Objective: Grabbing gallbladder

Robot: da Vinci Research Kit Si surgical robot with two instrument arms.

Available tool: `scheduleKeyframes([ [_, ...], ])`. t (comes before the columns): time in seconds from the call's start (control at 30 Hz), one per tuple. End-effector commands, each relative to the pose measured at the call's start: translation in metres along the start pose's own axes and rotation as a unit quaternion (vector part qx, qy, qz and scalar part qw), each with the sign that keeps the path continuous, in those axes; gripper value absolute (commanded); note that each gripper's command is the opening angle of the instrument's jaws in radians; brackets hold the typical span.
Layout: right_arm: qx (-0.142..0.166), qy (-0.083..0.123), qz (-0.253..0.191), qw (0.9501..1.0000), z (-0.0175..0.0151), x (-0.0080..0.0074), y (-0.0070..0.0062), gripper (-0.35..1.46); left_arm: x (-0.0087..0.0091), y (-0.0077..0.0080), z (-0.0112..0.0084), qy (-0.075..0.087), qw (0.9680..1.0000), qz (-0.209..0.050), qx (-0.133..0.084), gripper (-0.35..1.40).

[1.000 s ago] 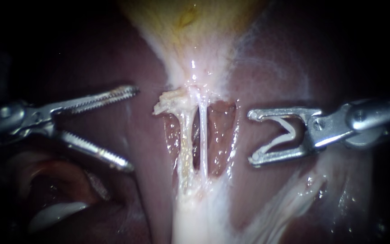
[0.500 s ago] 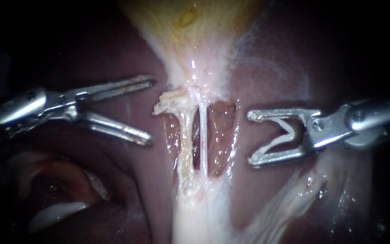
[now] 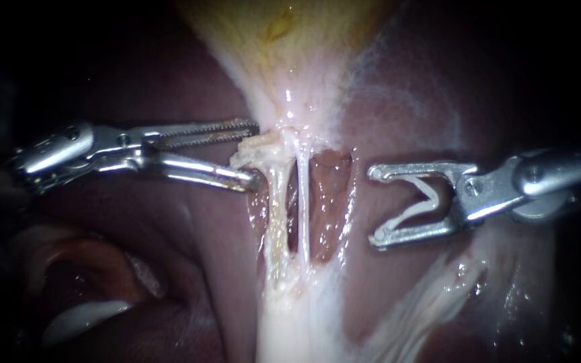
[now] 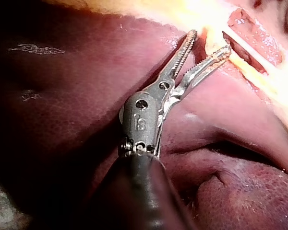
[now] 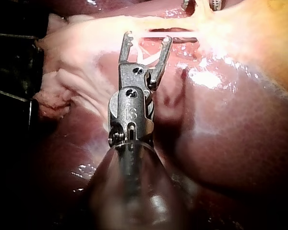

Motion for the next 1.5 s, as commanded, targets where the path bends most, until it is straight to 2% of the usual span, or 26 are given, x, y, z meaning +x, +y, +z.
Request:
scheduleKeyframes([
  [0.03,0.0,0.0,0.0,1.0,0.0,0.0,0.0,0.48,-0.0001,-0.0001,0.0,0.0,1.0,0.0,0.0,0.22],
  [0.1,0.0,0.0,0.0,1.0,0.0,0.0,0.0,0.48,-0.0001,-0.0001,-0.0001,0.002,1.0,-0.006,0.005,0.05],
  [0.23,0.0,0.0,0.0,1.0,0.0,0.0,0.0,0.48,-0.0001,-0.0001,-0.0004,0.001,0.9998,-0.021,0.005,-0.03],
  [0.33,0.0,0.0,0.0,1.0,0.0,0.0,0.0,0.48,-0.0001,-0.0001,-0.0007,0.004,0.9997,-0.024,0.006,-0.27],
  [0.4,0.0,0.0,0.0,1.0,0.0,0.0,0.0,0.48,-0.0002,0.0,-0.0008,0.007,0.9996,-0.027,0.007,-0.35],
  [0.6,0.0,0.0,0.0,1.0,0.0,0.0,0.0,0.48,-0.0004,0.0,-0.0014,0.009,0.9987,-0.048,0.009,-0.35],
  [0.77,0.0,0.0,0.0,1.0,0.0,0.0,0.0,0.48,-0.0007,-0.0004,-0.0016,0.024,0.997,-0.072,0.008,-0.35],
  [0.87,0.0,0.0,0.0,1.0,0.0,0.0,0.0,0.48,-0.001,-0.0006,-0.0017,0.03,0.9968,-0.073,0.008,-0.35],
  [1.1,0.0,0.0,0.0,1.0,0.0,0.0,0.0,0.47,-0.0015,-0.0005,-0.0022,0.03,0.9967,-0.075,0.011,-0.35],
  [1.4,0.0,0.0,0.0,1.0,0.0,0.0,0.0,0.47,-0.0046,-0.0006,-0.0045,0.031,0.9958,-0.084,0.018,-0.35],
  [1.5,0.0,0.0,0.0,1.0,0.0,0.0,0.0,0.47,-0.0056,-0.0007,-0.0053,0.024,0.9958,-0.087,0.019,-0.35],
])
